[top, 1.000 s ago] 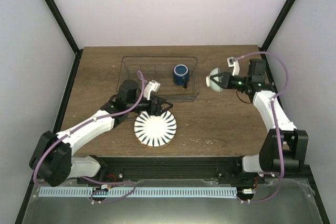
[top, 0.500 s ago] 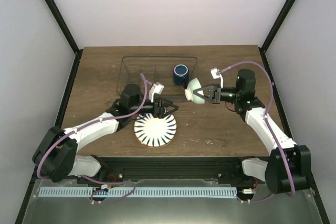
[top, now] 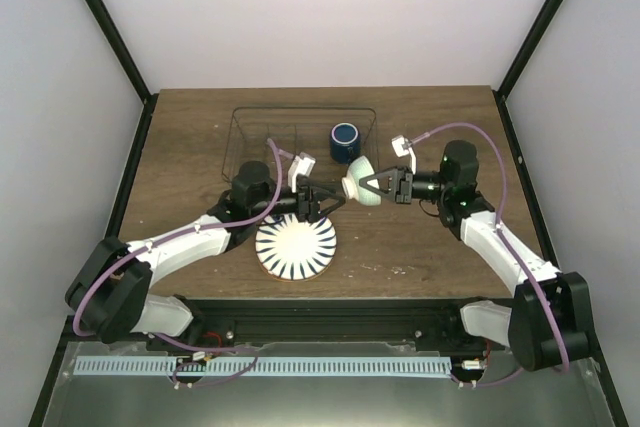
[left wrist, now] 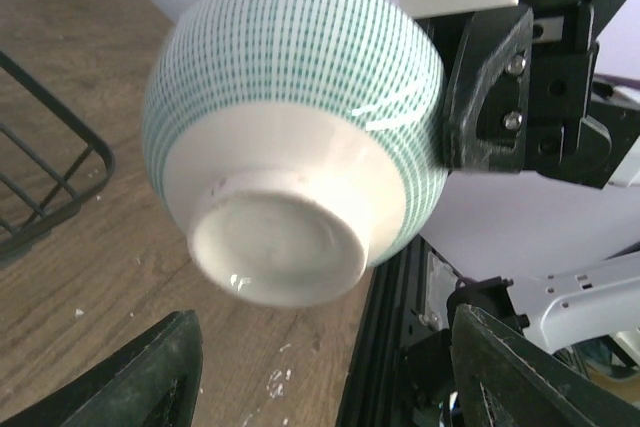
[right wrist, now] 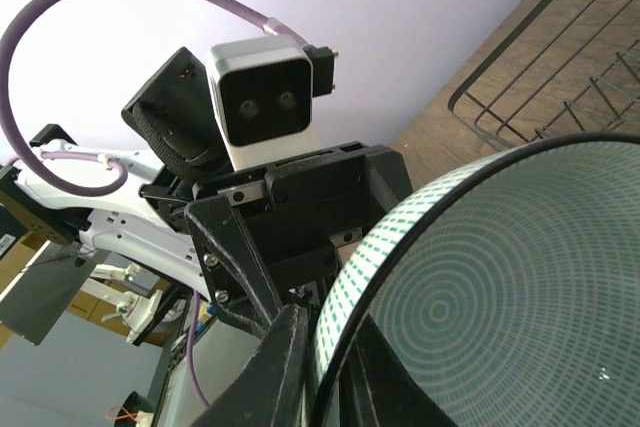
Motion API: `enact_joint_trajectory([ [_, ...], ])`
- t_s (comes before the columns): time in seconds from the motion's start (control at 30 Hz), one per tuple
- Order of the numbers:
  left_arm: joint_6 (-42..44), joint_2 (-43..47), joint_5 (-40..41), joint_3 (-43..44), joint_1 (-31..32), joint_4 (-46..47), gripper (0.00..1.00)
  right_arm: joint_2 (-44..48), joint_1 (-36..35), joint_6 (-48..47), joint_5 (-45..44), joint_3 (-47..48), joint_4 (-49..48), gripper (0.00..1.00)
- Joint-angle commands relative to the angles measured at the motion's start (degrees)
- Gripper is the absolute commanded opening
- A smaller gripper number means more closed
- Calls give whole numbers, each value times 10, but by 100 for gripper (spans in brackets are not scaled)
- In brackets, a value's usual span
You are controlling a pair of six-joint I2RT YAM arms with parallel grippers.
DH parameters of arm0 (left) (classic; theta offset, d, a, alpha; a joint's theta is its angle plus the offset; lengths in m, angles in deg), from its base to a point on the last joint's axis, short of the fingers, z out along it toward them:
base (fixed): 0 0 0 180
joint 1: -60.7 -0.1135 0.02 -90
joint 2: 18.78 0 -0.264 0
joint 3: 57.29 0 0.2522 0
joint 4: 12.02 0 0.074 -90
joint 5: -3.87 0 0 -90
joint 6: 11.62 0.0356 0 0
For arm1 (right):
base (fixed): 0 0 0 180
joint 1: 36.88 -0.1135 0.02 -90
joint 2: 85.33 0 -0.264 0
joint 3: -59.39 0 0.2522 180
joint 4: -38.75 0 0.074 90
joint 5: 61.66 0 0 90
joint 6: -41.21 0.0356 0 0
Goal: Load the mixed dishes into the dish rack
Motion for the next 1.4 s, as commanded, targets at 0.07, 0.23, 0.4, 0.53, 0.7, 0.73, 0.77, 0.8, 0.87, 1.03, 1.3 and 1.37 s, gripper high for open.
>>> enact_joint_trajectory([
  [0.07,-30,6,23,-9,2,95,69,17,-17,50,-6,-14,-97,2],
  [0.23,-52,-9,27,-13,3,136,69,21,-26,65,-19,-20,-120,2],
  [0.4,-64,-25,33,-19,6,153,69,26,-28,77,-23,-20,-137,2],
  [0.53,-45,-26,55,-21,9,122,68,30,-29,70,-25,-14,-125,2],
  [0.7,-41,-25,64,-25,8,116,68,33,-29,67,-28,-14,-118,2],
  [0.73,-41,-25,64,-25,9,119,68,33,-29,68,-28,-13,-117,2],
  [0.77,-42,-27,63,-25,9,123,68,33,-29,68,-29,-14,-117,2],
  [0.8,-45,-27,61,-25,8,129,68,34,-29,68,-28,-13,-118,2],
  [0.87,-56,-32,55,-25,9,146,68,33,-29,68,-29,-14,-118,2],
  [1.03,-78,-45,47,-24,11,175,68,28,-28,78,-28,-22,-139,2],
  [1.3,-87,-52,47,-19,18,186,68,17,-29,100,-25,-34,-179,2],
  [1.37,-89,-53,47,-19,19,187,68,14,-28,100,-25,-36,-180,3],
])
